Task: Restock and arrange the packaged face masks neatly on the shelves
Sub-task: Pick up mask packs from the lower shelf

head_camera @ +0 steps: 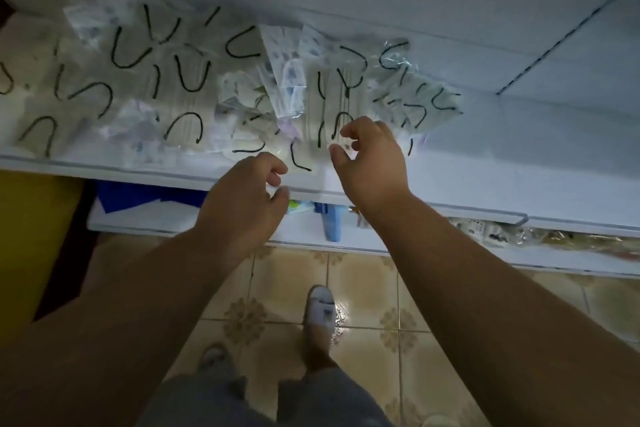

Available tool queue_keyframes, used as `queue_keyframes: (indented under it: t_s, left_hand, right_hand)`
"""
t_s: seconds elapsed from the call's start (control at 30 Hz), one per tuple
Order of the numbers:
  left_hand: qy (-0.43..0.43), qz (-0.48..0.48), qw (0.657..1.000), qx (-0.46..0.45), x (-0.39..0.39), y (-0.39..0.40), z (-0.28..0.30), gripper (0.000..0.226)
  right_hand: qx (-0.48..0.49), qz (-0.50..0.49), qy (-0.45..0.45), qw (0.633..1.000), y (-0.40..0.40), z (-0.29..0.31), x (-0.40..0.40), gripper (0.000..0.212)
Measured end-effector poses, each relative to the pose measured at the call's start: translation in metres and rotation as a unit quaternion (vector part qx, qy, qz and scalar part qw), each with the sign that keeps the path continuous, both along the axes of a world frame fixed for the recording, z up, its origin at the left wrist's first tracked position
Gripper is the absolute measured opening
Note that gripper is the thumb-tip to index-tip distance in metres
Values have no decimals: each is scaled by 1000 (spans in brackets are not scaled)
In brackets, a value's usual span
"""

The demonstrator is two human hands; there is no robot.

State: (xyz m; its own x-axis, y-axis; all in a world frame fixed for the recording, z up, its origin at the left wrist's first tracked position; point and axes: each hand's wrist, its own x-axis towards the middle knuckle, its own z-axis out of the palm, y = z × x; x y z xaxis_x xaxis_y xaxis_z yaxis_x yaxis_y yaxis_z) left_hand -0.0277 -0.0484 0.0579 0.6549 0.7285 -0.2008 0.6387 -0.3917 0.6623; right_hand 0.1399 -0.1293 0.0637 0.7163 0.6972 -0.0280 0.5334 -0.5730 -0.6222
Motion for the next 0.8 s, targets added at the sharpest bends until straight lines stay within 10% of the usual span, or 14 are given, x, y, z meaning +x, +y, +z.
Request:
queue_keyframes:
  t_s: [0.27,0.47,0.7,0.8]
  left_hand:
    - [17,58,996,-65,43,34,-62,20]
    - [-64,95,977,-182,67,47,-85,24]
    - [-111,188,914,-342,92,60,-85,39]
    - [-108,194,907,-359,96,62,-86,9]
  right_hand:
    - [-178,22,-24,983,67,-94,36,89]
    - [-124,-44,-31,991,69,-109,49,36]
    - [-62,22,12,998,52,-109,40,31]
    - [-6,-20,120,993,48,-108,35,35]
